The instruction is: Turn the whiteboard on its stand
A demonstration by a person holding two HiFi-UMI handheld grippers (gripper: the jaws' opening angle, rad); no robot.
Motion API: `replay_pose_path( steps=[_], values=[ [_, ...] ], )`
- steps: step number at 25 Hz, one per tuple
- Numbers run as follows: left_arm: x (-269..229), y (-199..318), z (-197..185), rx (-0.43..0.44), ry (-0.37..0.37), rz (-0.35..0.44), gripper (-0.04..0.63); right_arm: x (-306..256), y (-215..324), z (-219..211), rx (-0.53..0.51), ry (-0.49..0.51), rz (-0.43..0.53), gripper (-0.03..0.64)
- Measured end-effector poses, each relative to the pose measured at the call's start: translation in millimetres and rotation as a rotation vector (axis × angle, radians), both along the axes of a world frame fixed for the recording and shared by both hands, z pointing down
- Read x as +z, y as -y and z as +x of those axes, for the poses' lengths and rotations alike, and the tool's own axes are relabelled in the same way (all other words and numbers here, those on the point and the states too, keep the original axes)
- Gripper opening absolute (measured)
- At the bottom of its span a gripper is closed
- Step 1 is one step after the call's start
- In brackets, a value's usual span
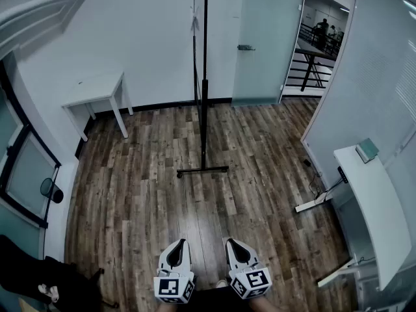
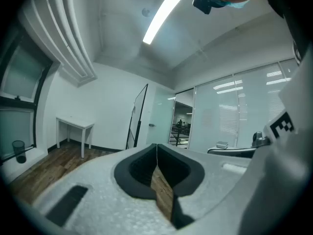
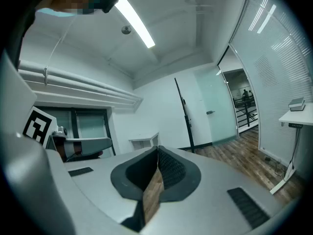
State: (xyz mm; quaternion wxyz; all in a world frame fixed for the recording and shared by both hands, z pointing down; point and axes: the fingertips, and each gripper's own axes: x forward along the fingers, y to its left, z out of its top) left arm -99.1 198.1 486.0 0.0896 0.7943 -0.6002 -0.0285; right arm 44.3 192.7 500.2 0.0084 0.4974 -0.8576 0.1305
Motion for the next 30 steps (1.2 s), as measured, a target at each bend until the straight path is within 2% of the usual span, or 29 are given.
replay_pose_path(
  steps=[15,30],
  values=[
    [5.2,-9.1,17.5,-0.013,0.004,-0.02,0.018,4.9,-5.0,17.3,0.005,0.027,0.006,0.012],
    [14.4,-27.5,60.0,-0.093,0.002,-0.046,0.018,18.6,-7.3,62.2,-0.08,0.031,0.006,0.014]
  ],
)
